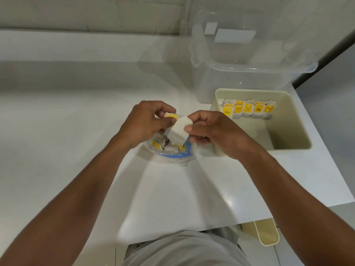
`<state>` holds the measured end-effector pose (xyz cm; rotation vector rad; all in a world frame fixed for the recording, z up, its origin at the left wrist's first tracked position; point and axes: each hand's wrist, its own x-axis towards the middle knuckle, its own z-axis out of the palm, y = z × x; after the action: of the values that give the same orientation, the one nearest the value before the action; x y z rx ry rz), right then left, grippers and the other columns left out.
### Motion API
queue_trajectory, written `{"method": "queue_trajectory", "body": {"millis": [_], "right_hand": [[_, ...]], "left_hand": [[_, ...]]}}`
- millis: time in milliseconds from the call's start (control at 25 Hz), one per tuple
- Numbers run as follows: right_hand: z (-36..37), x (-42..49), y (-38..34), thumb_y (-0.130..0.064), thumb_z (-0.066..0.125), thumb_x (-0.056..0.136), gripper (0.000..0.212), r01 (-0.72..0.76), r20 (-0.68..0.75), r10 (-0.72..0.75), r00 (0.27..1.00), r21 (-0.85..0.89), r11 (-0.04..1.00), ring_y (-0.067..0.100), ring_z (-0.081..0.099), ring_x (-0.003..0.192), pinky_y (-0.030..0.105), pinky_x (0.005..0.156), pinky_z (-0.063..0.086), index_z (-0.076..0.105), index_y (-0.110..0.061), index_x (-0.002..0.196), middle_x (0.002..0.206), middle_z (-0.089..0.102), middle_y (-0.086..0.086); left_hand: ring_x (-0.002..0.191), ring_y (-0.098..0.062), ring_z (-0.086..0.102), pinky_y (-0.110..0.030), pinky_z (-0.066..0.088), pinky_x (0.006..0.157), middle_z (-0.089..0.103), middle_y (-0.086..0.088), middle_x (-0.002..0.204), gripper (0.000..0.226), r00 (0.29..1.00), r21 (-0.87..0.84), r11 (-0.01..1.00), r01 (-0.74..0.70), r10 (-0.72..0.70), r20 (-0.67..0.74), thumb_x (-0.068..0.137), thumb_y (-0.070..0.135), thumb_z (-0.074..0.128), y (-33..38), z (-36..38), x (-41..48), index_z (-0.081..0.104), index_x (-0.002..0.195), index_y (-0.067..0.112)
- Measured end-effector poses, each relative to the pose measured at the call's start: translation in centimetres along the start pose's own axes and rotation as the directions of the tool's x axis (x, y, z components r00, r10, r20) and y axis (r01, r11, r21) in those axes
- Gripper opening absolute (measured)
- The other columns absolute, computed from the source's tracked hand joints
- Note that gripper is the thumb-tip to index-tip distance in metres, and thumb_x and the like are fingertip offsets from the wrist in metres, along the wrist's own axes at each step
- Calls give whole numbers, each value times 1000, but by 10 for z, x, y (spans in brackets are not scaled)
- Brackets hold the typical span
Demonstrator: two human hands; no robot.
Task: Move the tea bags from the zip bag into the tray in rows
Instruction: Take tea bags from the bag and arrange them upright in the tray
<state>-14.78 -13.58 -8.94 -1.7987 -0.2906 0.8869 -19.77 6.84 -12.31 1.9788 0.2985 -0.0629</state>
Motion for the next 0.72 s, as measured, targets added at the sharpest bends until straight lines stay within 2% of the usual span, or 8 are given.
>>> {"method": "queue_trajectory", "body": {"millis": [80,200,240,360,440,520,640,720], "right_hand": [[0,4,2,-11,70,87,10,-4,-109,-12,994,-139,990,3,63,59,20,60,48,69,-18,95,68,69,-4],[-3,0,0,-11,70,88,9,13,-61,-18,998,-77,997,7,63,62,22,60,48,68,-17,94,69,69,-5],[-6,-1,0,-11,70,88,8,25,-77,-33,996,-104,994,7,62,61,22,60,47,68,-16,94,68,69,-5],[-15,-4,-1,-12,70,88,6,53,-131,-68,989,-111,992,6,60,58,19,56,46,68,-17,92,66,67,-7],[-24,-8,0,-13,70,88,5,69,-150,-81,985,-86,994,6,58,56,19,54,45,68,-17,91,66,66,-5],[-39,-15,2,-13,69,89,4,76,-184,-91,979,-83,994,8,57,57,20,54,44,68,-16,91,66,65,-3],[-71,-25,6,-13,67,90,2,69,-228,-92,969,-107,992,9,62,65,22,60,47,66,-14,92,72,67,0],[-95,-29,12,-11,66,90,3,52,-253,-90,963,-152,987,9,65,68,25,64,49,65,-13,91,76,68,2]], "left_hand": [[77,-17,70,-29,59,66,65,-1,84,14,997,-137,990,28,-19,69,85,15,78,3,3,-3,77,98,18],[73,-19,70,-44,62,72,67,4,78,8,999,23,1000,1,-2,41,83,18,78,2,3,0,74,82,26],[72,-18,69,-48,61,76,68,3,77,9,997,15,1000,18,-19,68,84,18,77,5,4,-1,73,80,25],[74,-21,70,-50,59,79,72,1,78,4,995,69,997,-15,8,100,84,26,76,14,7,0,73,82,28],[76,-22,70,-47,58,80,73,2,78,4,993,104,992,-67,56,102,80,33,75,25,7,0,73,83,31],[74,-17,71,-40,57,77,75,3,77,4,987,67,994,-81,71,143,83,27,77,39,12,2,73,84,28],[75,-12,70,-32,56,71,74,7,78,6,982,118,985,-126,108,153,84,24,77,63,26,11,73,85,29],[73,-2,66,-22,51,68,73,12,81,6,979,167,971,-174,152,135,83,27,77,78,42,20,75,86,31]]}}
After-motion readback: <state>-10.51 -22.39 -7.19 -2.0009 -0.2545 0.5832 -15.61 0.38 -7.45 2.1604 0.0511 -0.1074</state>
